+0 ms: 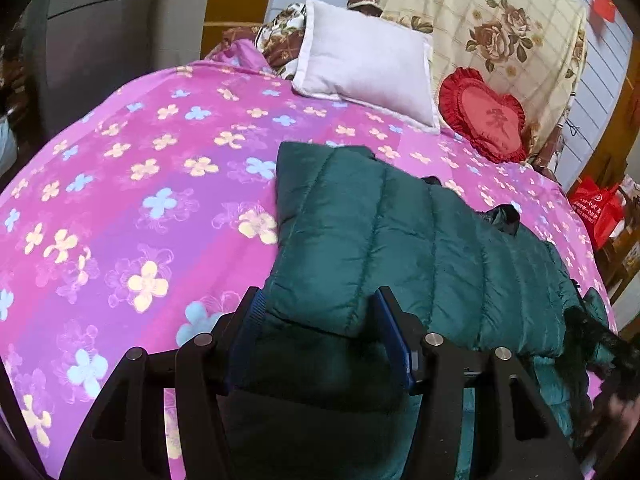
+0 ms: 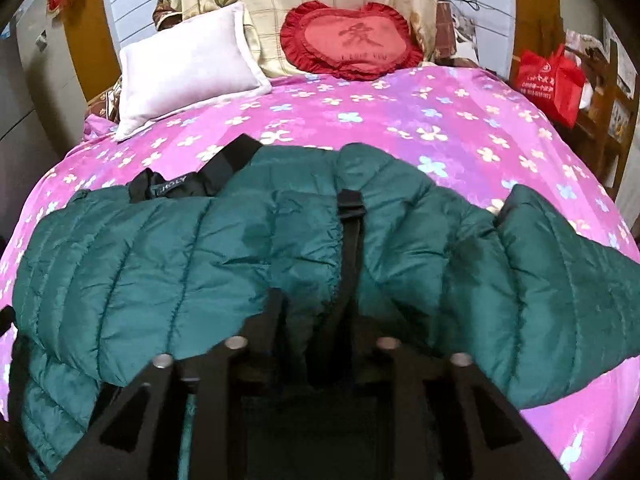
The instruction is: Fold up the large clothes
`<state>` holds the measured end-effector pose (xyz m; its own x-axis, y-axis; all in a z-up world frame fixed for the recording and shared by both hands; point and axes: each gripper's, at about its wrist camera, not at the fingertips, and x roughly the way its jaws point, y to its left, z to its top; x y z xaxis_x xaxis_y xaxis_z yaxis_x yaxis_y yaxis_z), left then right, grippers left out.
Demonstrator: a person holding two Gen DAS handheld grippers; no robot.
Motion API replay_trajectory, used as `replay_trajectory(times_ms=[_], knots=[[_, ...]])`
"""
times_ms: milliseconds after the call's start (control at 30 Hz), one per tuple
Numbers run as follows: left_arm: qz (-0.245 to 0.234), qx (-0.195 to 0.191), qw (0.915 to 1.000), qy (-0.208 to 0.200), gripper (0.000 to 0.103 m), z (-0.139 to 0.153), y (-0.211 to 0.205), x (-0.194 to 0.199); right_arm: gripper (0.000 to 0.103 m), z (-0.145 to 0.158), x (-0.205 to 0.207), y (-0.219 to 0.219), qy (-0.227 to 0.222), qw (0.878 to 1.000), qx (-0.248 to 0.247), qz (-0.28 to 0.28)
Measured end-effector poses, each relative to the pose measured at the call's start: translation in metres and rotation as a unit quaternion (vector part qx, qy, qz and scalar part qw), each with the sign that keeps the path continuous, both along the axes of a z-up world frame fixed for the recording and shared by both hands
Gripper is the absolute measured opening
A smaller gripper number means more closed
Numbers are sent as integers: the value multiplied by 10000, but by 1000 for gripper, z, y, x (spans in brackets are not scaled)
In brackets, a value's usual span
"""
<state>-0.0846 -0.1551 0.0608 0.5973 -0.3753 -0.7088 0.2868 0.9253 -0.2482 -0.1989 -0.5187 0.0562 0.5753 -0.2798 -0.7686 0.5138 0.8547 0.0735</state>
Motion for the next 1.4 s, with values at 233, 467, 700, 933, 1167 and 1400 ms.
replay_trajectory(times_ms=[233,467,700,933,1167,1400], knots=[[-81,187,9997,-126,37,13,-18,8,57,36,-33,-8,-678,9972,293,64],[-216,807,9964,-174,37,-11,-40,19,57,10,37,24,-190,9971,89,736],[-271,873,9955,-234,39,-14,-43,18,57,-21,54,1,-95,9993,179,299],[-250,907,9953,-241,39,-15,-43,18,63,12,17,22,-215,9979,143,592],[-246,872,9956,-229,42,-17,-41,17,66,-17,5,30,205,9974,-37,688],[-232,723,9969,-195,42,-8,-37,8,66,1,-15,33,117,9978,31,649]])
